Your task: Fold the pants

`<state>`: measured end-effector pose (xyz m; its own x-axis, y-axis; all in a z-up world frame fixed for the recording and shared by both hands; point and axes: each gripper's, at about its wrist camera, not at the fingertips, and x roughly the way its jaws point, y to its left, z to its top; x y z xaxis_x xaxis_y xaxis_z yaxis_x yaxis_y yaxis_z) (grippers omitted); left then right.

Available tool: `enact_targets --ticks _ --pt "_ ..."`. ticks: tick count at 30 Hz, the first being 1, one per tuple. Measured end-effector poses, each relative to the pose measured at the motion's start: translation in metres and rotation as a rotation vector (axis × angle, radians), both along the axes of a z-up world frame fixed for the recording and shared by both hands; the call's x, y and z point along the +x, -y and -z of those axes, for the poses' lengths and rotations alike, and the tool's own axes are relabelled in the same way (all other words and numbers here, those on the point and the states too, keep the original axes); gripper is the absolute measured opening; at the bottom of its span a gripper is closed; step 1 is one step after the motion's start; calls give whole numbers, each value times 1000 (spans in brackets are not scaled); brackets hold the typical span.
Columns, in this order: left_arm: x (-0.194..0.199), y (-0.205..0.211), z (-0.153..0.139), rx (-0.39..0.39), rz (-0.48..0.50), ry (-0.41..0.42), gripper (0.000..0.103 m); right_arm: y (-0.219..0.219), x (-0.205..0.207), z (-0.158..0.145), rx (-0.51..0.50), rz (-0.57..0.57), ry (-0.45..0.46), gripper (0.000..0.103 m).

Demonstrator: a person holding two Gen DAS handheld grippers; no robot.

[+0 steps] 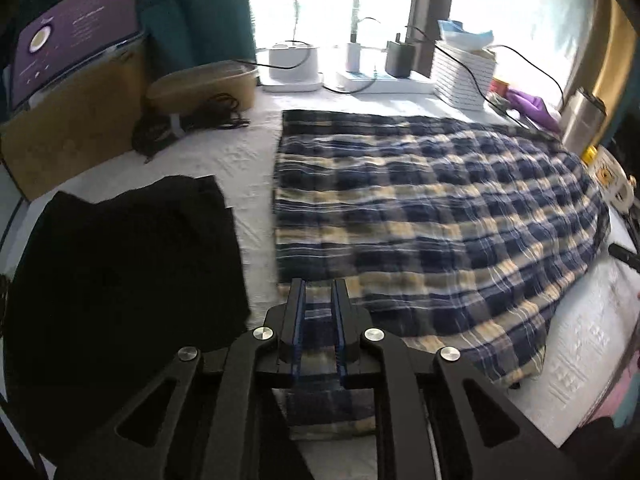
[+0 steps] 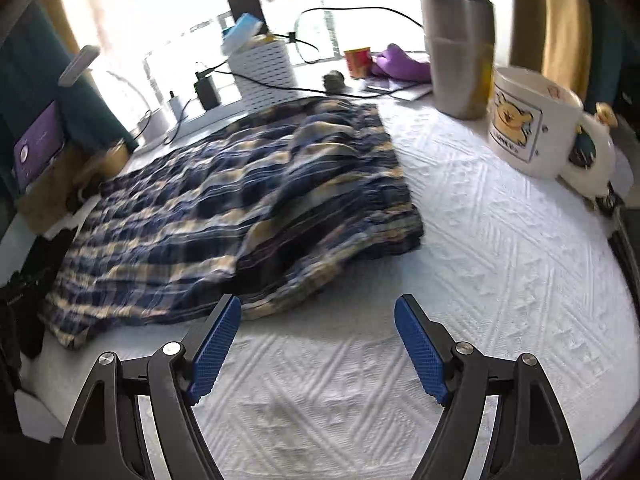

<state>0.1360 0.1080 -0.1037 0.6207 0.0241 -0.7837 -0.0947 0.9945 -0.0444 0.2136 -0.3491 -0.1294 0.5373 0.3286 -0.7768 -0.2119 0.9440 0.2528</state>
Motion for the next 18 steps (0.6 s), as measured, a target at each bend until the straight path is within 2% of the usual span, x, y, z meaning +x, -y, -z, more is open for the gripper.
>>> enact_targets --ticks 9,13,18 --pt "8 -1 2 -17 -18 -5 19 -4 28 4 62 -4 -8 82" --pt "14 -4 3 -21 -33 -7 21 -10 42 5 61 -12 -3 88" --pt "21 -8 7 -15 -47 -19 22 -11 58 6 75 14 4 90"
